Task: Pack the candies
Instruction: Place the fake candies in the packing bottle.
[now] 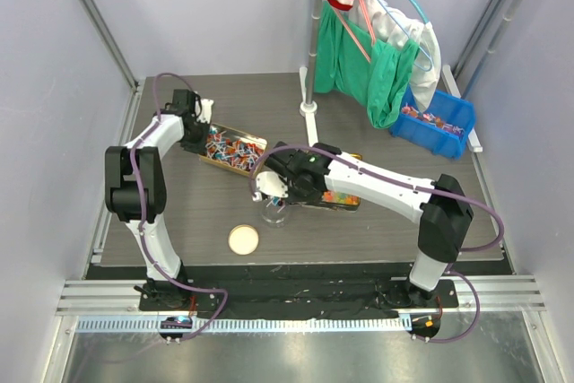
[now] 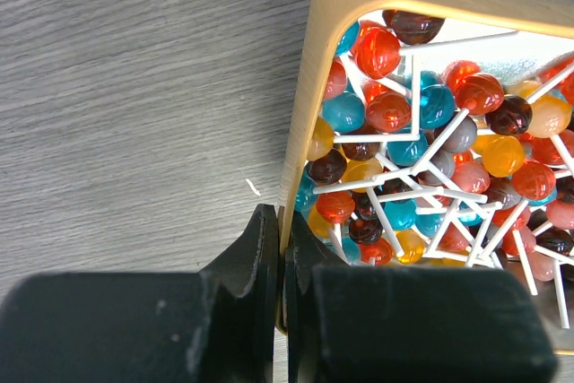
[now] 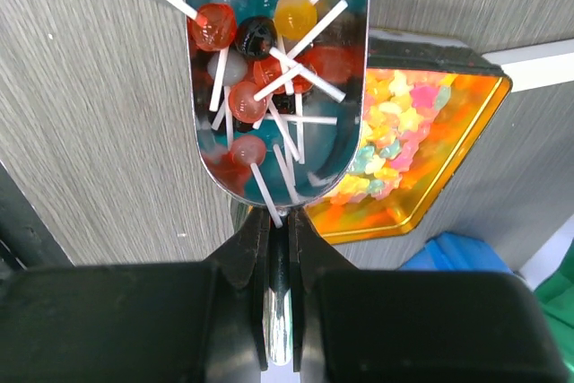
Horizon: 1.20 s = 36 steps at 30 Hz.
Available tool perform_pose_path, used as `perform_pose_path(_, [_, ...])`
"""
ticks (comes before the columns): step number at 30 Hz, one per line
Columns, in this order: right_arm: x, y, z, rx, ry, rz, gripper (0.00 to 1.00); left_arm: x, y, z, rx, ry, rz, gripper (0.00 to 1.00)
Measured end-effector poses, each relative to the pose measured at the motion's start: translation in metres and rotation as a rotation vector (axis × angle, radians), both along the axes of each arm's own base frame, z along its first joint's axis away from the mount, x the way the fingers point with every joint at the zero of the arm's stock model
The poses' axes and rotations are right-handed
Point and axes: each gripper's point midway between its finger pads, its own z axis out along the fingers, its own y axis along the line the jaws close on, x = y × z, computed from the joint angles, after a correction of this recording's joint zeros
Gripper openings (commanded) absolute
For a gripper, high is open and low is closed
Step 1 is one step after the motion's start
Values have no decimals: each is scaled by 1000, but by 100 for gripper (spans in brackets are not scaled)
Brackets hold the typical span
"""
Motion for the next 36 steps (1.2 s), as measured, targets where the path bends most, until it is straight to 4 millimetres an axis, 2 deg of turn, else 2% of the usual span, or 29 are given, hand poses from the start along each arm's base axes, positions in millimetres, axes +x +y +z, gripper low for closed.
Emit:
perform_pose_path(23, [-11, -24, 1, -172, -34, 50, 1, -1, 0, -6, -1, 14, 1, 0])
perform_pose_path(36, [-20, -25, 3, -209, -26, 85, 1, -1, 0, -6, 0, 15, 0, 0])
